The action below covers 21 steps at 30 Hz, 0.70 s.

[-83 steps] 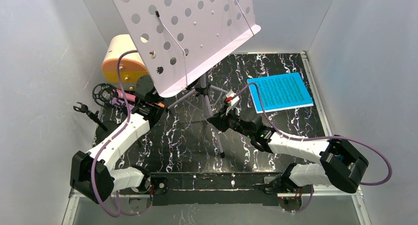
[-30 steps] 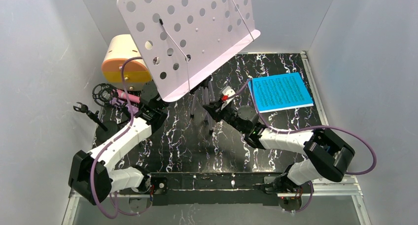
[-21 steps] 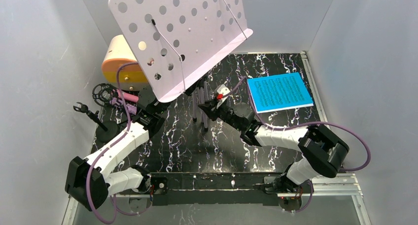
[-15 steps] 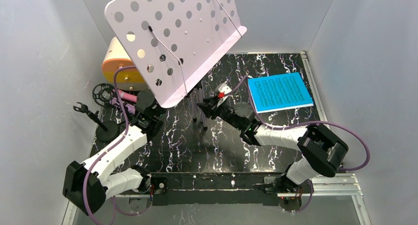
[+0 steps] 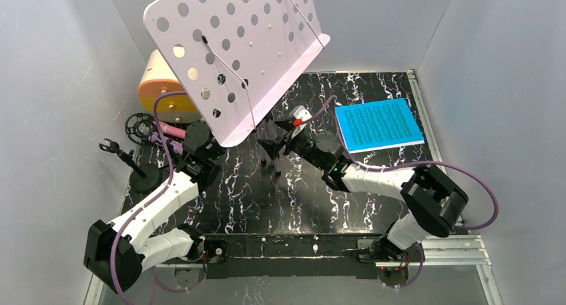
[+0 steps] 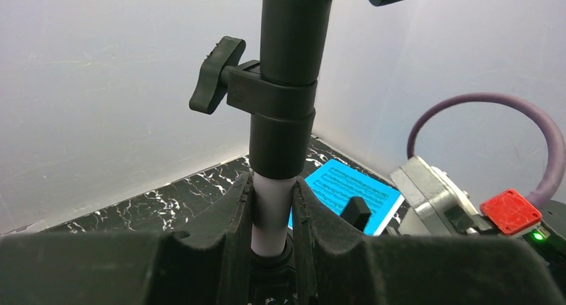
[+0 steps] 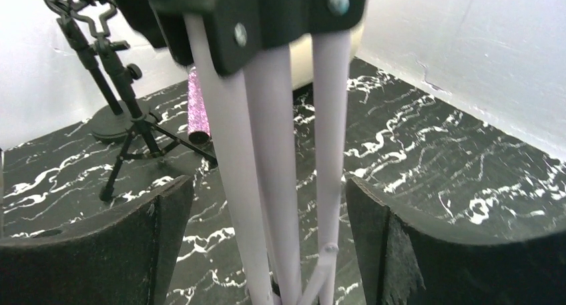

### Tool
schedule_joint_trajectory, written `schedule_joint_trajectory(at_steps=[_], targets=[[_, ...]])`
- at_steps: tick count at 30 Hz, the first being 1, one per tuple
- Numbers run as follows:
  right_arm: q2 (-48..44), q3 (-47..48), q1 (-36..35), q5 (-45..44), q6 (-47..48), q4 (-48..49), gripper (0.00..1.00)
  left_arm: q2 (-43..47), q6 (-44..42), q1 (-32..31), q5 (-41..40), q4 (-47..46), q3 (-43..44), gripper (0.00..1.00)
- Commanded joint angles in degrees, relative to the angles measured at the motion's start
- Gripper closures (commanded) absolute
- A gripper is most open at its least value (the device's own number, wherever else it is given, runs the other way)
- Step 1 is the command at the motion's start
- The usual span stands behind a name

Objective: Pack up the instrument practice props
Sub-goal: Close the music stand at the center of the board, then place the music stand at the center of the board.

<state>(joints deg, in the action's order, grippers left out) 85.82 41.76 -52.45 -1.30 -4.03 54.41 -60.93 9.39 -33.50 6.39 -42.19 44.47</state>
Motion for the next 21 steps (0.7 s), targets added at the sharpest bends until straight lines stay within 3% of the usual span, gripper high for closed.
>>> schedule_joint_trajectory(at_steps=[1, 11, 21], targets=[[3.56, 6.88, 0.06, 4.92, 0.79, 0.72, 0.08, -0.89, 1.67, 0.29, -0.64, 5.28, -1.11, 1.0], [12.8, 10.97, 0.11, -2.96, -0.54, 5.85, 0.08, -2.12, 5.92, 1.06, 1.82, 4.91, -0.3, 1.0], [12.13, 8.52, 0.08, 0.81, -4.74, 7.08, 0.38, -3.04, 12.5, 1.24, 1.41, 6.24, 1.81, 1.0]])
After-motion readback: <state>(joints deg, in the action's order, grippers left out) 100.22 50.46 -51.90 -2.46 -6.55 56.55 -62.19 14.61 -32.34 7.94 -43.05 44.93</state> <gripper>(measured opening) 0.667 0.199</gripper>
